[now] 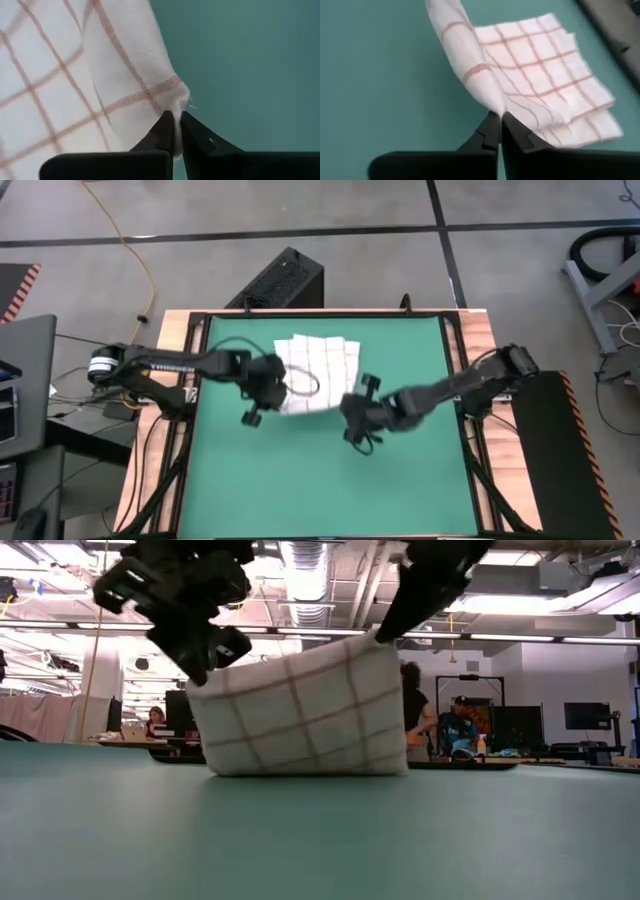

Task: Roll towel into tight, uniform cylinder
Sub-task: Roll the white patterned towel

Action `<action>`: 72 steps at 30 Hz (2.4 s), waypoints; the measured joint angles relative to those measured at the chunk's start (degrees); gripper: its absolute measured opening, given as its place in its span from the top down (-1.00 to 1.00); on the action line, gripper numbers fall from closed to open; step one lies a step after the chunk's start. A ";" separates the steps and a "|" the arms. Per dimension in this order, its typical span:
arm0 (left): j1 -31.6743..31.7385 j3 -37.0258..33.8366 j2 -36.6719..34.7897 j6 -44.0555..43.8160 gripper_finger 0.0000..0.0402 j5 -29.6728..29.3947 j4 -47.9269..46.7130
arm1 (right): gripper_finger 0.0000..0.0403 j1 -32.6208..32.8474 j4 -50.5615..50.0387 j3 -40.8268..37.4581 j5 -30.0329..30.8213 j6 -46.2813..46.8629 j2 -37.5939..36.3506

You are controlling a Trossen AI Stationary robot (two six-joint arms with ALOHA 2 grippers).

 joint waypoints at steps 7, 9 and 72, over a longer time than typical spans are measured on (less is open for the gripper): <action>-10.53 -3.08 0.50 -7.98 0.70 1.11 9.80 | 0.53 9.29 2.74 -4.57 -1.37 9.12 0.07; -12.58 -3.02 0.50 -9.28 0.59 1.34 10.36 | 0.41 10.87 2.32 -4.57 -2.87 11.27 0.07; -14.18 -3.00 -15.70 -32.73 0.25 -14.43 17.59 | 0.06 -37.93 17.03 -4.22 -19.46 20.82 14.10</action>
